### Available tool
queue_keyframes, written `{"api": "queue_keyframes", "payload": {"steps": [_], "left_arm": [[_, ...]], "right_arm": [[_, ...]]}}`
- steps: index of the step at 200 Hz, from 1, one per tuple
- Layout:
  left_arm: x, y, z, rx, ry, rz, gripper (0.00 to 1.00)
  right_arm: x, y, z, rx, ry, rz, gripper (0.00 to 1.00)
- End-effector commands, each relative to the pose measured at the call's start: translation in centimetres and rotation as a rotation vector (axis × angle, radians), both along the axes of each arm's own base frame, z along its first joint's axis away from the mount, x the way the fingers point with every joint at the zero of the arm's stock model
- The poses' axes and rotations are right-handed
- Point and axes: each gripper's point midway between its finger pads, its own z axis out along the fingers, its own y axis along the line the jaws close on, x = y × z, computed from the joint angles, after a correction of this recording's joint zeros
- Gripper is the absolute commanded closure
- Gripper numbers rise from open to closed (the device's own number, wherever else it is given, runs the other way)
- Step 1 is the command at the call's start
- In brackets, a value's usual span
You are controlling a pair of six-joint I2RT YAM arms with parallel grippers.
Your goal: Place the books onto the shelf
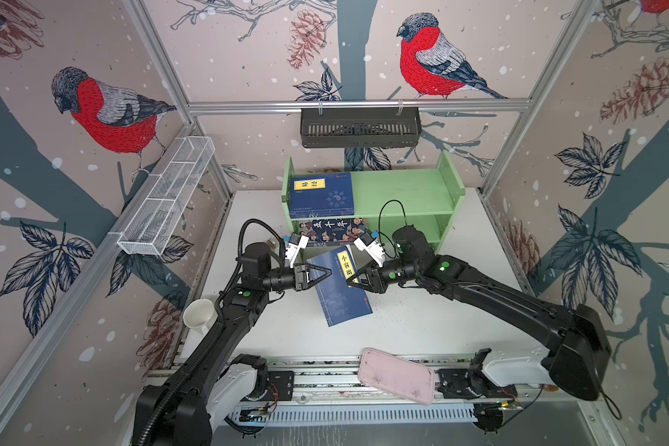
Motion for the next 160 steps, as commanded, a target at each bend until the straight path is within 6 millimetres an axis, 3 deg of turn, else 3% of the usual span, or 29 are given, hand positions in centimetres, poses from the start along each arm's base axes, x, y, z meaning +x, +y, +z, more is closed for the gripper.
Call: {"api": "queue_keyframes", "payload": {"steps": [1, 21, 42, 69, 91, 95, 125, 160], "left_arm": [[-0.5, -0.3, 2.1, -0.033, -0.054, -0.044, 0.99], [-0.6, -0.3, 3.7, -0.038, -0.108, -0.050, 1.00], [-0.6, -0.3, 6.5, -0.034, -0.223, -0.057, 1.00], [1.0, -0.1, 10.1, 0.014, -0.344, -0.006, 1.00], [3.1, 0.3, 12.5, 0.037, -0.391, 0.078, 1.00], [3.4, 0.5, 13.9, 0.031, -0.416, 0.096, 1.00], [6.1, 2.0, 18.4, -0.053, -0.410, 0.232, 1.00], [8.9, 4.0, 20.3, -0.231, -0.273, 0.352, 1.00]], "right_arm": [[0.1, 0.1, 1.0, 0.012, -0.045, 0.024, 0.61], [2.0, -0.8, 1.7, -0.011, -0.092, -0.066, 0.51], [5.6, -3.7, 3.6, 0.032, -0.133, -0.240, 0.46], [8.1, -9.0, 9.1, 0.200, -0.226, -0.430, 0.37], [8.0, -11.5, 12.1, 0.298, -0.281, -0.512, 0.18], [7.9, -11.7, 12.4, 0.309, -0.288, -0.517, 0.16], [7.3, -11.2, 13.0, 0.347, -0.251, -0.488, 0.19], [5.8, -8.5, 12.2, 0.421, -0.187, -0.412, 0.24]]}}
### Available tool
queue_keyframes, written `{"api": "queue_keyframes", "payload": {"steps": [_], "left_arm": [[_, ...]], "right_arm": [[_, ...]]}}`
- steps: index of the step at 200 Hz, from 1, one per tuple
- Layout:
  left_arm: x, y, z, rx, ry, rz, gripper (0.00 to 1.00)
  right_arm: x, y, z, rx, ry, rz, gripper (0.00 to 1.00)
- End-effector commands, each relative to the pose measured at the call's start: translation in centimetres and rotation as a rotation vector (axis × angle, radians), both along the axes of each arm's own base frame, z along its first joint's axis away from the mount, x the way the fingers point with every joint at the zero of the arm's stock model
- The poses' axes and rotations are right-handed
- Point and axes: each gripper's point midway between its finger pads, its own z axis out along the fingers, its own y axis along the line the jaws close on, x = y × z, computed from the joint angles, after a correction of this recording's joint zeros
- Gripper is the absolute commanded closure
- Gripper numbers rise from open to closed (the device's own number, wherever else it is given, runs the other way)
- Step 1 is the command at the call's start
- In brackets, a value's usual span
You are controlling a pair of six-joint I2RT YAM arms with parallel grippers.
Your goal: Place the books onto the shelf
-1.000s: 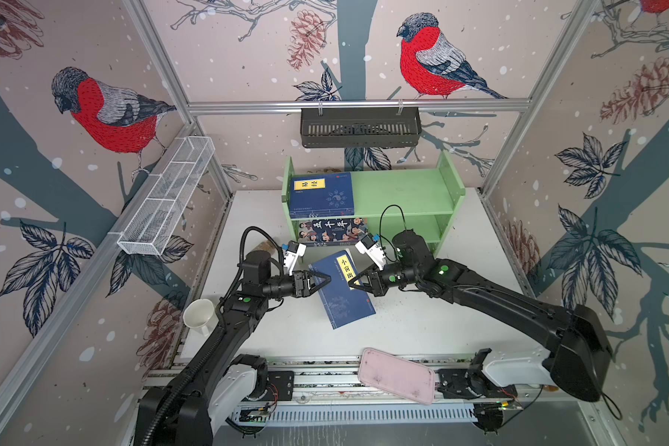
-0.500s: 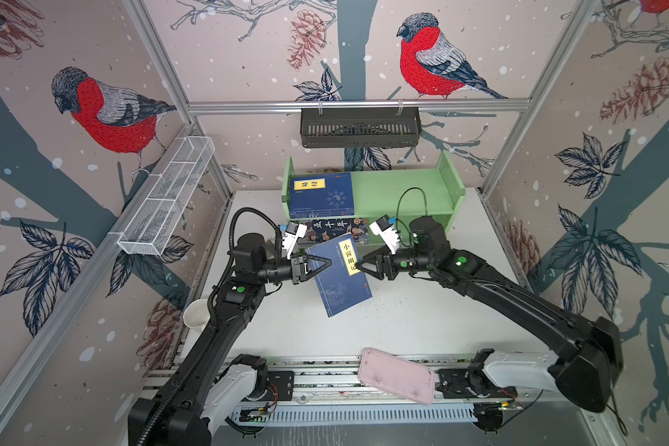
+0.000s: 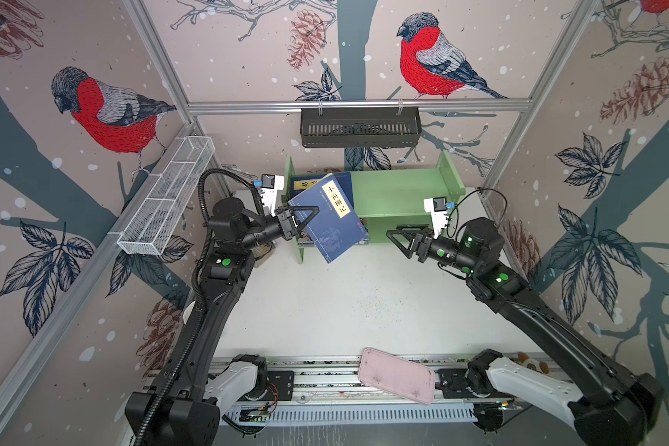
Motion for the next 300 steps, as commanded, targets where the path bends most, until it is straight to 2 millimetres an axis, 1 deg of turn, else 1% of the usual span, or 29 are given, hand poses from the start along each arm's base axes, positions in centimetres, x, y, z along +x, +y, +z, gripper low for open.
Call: {"api": "queue_keyframes", "payload": {"steps": [1, 30, 61, 78, 85, 87, 89, 91, 95, 122, 150, 165, 178, 191, 208, 221, 232, 240, 247, 251, 267, 274, 288, 292, 300], "left_arm": [[1.3, 1.2, 3.4, -0.190, 0.020, 0.047, 1.00], [1.7, 1.4, 4.6, -0.280, 0.026, 0.023, 1.00], [1.0, 1.4, 5.4, -0.310, -0.004, -0.007, 1.00], [0.8, 1.4, 5.1, -0.314, 0.001, -0.008, 1.00], [0.7, 1.4, 5.3, -0.316, -0.004, -0.008, 1.00], [0.8, 1.4, 4.7, -0.315, 0.009, -0.006, 1.00], [0.8, 1.4, 4.5, -0.315, 0.013, -0.005, 1.00], [0.8, 1.4, 4.4, -0.316, 0.015, -0.004, 1.00], [0.8, 1.4, 4.2, -0.318, 0.017, -0.004, 1.00], [0.8, 1.4, 3.7, -0.324, 0.025, -0.005, 1.00], [0.5, 1.5, 4.3, -0.328, 0.006, -0.011, 1.00], [0.5, 1.5, 4.3, -0.338, 0.011, -0.016, 1.00], [0.4, 1.5, 4.2, -0.339, 0.012, -0.015, 1.00], [0.4, 1.5, 3.9, -0.340, 0.016, -0.012, 1.00], [0.3, 1.5, 3.5, -0.339, 0.023, -0.011, 1.00], [0.2, 1.5, 3.4, -0.339, 0.023, -0.008, 1.00], [0.3, 1.5, 3.2, -0.336, 0.029, -0.007, 1.00], [0.2, 1.5, 3.1, -0.333, 0.030, -0.007, 1.00], [0.2, 1.5, 3.0, -0.328, 0.031, -0.006, 1.00], [0.2, 1.5, 3.0, -0.325, 0.029, -0.007, 0.99], [-0.2, 1.4, 2.9, -0.301, 0.015, -0.012, 0.93], [-0.4, 1.3, 2.9, -0.289, 0.005, -0.015, 0.86], [-0.8, 1.2, 2.8, -0.249, -0.021, -0.026, 0.65], [-1.0, 1.1, 2.8, -0.236, -0.032, -0.030, 0.62], [-1.1, 1.0, 2.5, -0.208, -0.035, -0.033, 0.58]], "right_arm": [[-1.1, 1.6, 1.2, 0.093, -0.007, 0.059, 0.24], [-1.8, 4.4, 1.0, 0.118, -0.016, 0.090, 0.24], [-0.2, 6.5, 0.1, 0.101, 0.040, 0.098, 0.25], [-0.2, 7.7, 0.4, 0.142, 0.036, 0.133, 0.27], [-0.3, 8.1, 0.8, 0.160, 0.031, 0.147, 0.27], [-0.5, 8.2, 1.1, 0.166, 0.027, 0.152, 0.27], [-0.6, 8.2, 1.3, 0.170, 0.024, 0.156, 0.27], [-0.2, 8.6, 0.7, 0.162, 0.037, 0.157, 0.27], [-0.1, 8.9, 0.6, 0.164, 0.041, 0.160, 0.27], [-0.1, 9.8, 1.1, 0.218, 0.033, 0.185, 0.28], [-0.3, 10.6, 1.1, 0.231, 0.033, 0.226, 0.28], [0.0, 11.0, 1.0, 0.234, 0.040, 0.228, 0.30], [0.0, 11.2, 1.4, 0.252, 0.037, 0.245, 0.32], [-0.1, 11.4, 1.6, 0.273, 0.032, 0.254, 0.36], [0.0, 11.6, 2.1, 0.292, 0.026, 0.266, 0.44], [0.0, 11.9, 2.3, 0.296, 0.022, 0.281, 0.53], [0.1, 12.3, 2.5, 0.294, 0.018, 0.297, 0.63], [0.0, 12.7, 2.7, 0.291, 0.013, 0.320, 0.77], [-0.1, 12.9, 2.9, 0.283, 0.011, 0.346, 0.86], [0.0, 12.9, 3.0, 0.275, 0.013, 0.358, 0.88], [0.2, 12.8, 3.2, 0.243, 0.017, 0.386, 0.89], [0.4, 12.6, 3.2, 0.224, 0.015, 0.394, 0.89], [0.7, 12.0, 3.2, 0.174, 0.012, 0.396, 0.89], [0.8, 11.7, 3.3, 0.162, 0.007, 0.394, 0.89], [0.8, 11.3, 3.5, 0.141, -0.006, 0.403, 0.88]]}}
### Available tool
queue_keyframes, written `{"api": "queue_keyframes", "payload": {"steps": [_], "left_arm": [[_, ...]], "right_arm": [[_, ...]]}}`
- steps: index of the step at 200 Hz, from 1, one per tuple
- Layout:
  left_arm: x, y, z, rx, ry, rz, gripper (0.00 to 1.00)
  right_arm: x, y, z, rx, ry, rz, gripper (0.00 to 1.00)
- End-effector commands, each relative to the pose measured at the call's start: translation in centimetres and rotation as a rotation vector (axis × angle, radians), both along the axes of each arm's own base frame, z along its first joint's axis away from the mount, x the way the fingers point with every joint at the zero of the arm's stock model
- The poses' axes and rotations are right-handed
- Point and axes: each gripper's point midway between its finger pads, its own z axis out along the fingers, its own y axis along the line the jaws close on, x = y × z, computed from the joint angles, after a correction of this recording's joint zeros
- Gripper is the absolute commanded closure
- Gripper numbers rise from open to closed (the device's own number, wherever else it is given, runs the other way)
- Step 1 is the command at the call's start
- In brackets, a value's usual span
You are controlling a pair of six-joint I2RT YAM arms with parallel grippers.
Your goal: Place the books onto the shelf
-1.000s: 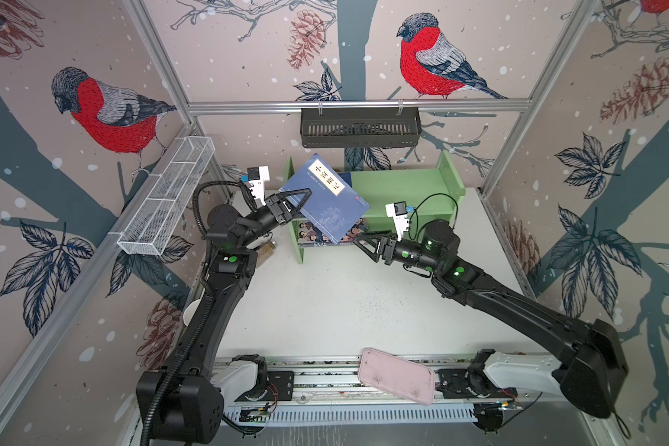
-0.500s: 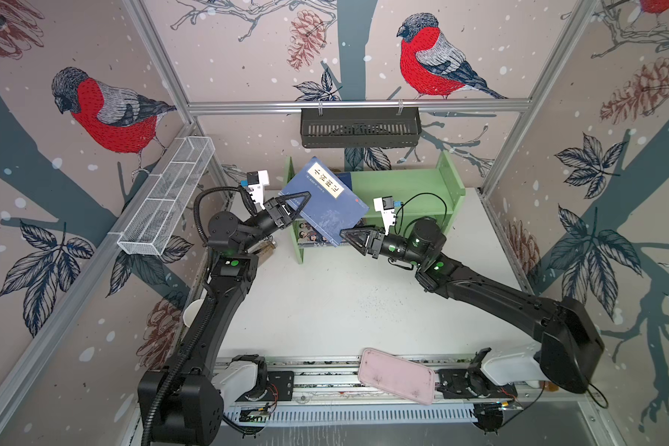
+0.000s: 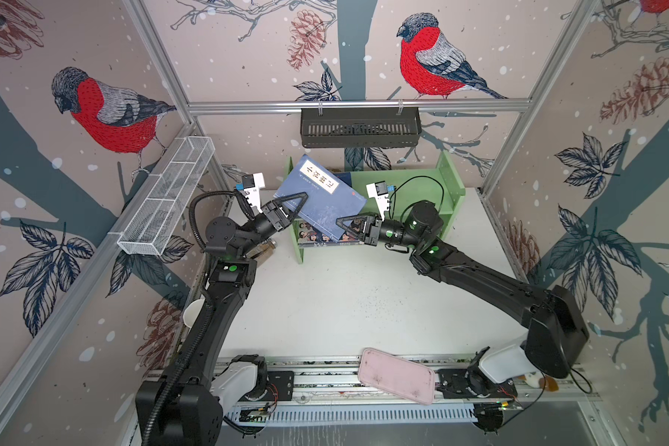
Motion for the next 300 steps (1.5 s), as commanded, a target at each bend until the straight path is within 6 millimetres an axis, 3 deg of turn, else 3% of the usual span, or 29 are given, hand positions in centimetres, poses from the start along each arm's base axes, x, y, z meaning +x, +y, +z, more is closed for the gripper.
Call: {"api": "queue_keyframes", "payload": {"steps": [1, 44, 109, 153, 171, 190, 199, 213, 300], "left_arm": [[-1.5, -0.7, 0.1, 0.089, -0.081, -0.047, 0.58], [-1.6, -0.8, -1.6, 0.152, -0.060, -0.053, 0.48], [-2.4, -1.0, -1.8, 0.181, -0.088, -0.082, 0.49], [-2.9, -1.0, -1.9, 0.185, -0.088, -0.099, 0.61], [-3.2, -1.1, -1.9, 0.175, -0.088, -0.114, 0.79], [-3.0, -1.1, -2.1, 0.172, -0.076, -0.108, 1.00], [-2.9, -1.0, -2.2, 0.169, -0.069, -0.102, 1.00], [-2.5, -0.9, -2.2, 0.161, -0.059, -0.091, 1.00], [-1.1, -0.1, 0.2, -0.012, -0.043, -0.059, 1.00]], "right_arm": [[-0.4, -1.0, 0.2, -0.067, -0.058, 0.036, 0.88], [-0.7, -3.4, 1.0, -0.136, -0.108, 0.088, 0.88], [-1.5, -4.3, 1.2, -0.171, -0.145, 0.169, 0.88], [-1.1, -4.1, 0.4, -0.198, -0.123, 0.193, 0.88], [-1.2, -4.0, 0.5, -0.195, -0.123, 0.206, 0.88], [-0.7, -4.1, 0.6, -0.201, -0.123, 0.185, 0.81], [-0.4, -4.2, 0.6, -0.199, -0.112, 0.169, 0.76], [0.2, -4.4, 0.9, -0.180, -0.097, 0.144, 0.58], [1.5, -4.6, 1.3, -0.043, -0.010, 0.096, 0.58]]}}
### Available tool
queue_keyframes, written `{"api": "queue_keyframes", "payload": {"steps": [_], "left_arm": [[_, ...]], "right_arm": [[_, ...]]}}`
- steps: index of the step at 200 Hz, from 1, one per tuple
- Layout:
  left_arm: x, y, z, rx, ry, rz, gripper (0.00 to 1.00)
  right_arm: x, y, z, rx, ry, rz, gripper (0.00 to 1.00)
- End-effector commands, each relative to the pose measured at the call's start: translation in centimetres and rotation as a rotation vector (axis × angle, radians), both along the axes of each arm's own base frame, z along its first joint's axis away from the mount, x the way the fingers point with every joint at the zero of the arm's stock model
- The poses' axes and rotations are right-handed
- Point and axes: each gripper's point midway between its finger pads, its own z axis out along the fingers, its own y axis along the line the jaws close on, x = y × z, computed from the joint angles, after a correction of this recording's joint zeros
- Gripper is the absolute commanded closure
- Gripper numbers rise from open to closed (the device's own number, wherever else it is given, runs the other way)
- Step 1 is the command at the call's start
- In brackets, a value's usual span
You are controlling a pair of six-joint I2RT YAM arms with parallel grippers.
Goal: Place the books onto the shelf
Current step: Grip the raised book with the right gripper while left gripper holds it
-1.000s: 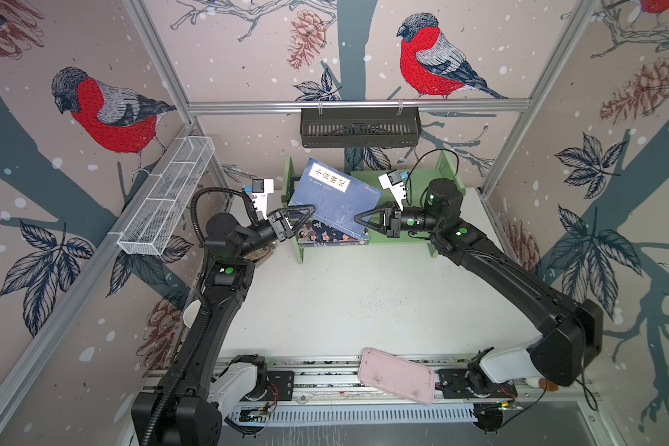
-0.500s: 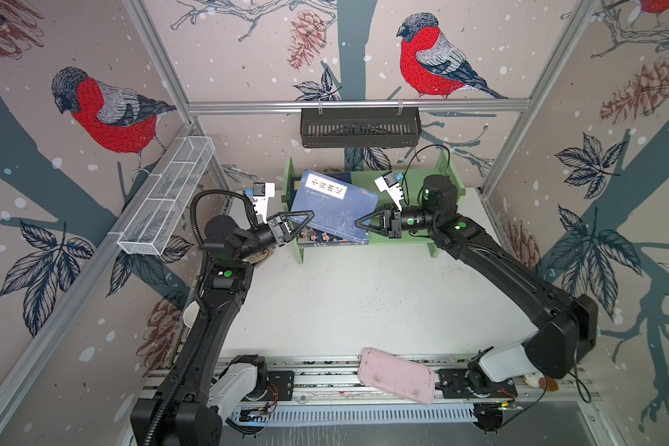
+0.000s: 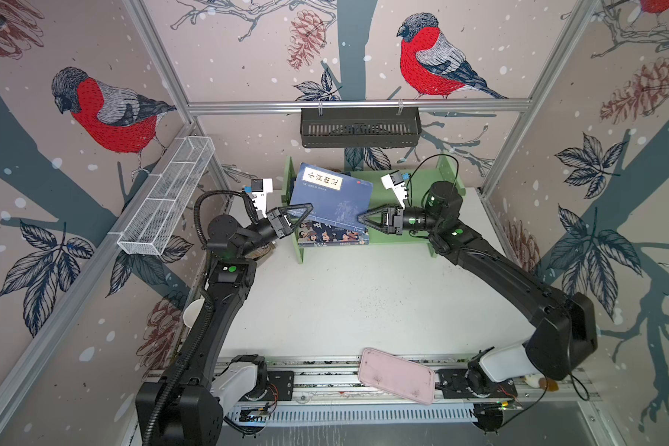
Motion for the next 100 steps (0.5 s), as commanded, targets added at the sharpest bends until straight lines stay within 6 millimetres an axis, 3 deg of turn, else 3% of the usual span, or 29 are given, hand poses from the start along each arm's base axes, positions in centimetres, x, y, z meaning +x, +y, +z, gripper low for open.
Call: {"api": "queue_keyframes", "payload": {"steps": [1, 38, 100], "left_arm": [[-0.5, 0.5, 2.4, -0.078, -0.070, 0.009, 1.00], [-0.4, 0.6, 2.0, -0.085, -0.061, 0.015, 1.00], [0.3, 0.7, 0.6, -0.037, -0.027, 0.053, 0.99]], "right_arm": [[0.2, 0.1, 1.7, 0.078, -0.013, -0.013, 0.58], [0.7, 0.6, 1.7, 0.102, 0.010, -0.022, 0.66], [1.5, 1.1, 1.8, 0.128, 0.045, -0.004, 0.93]]}}
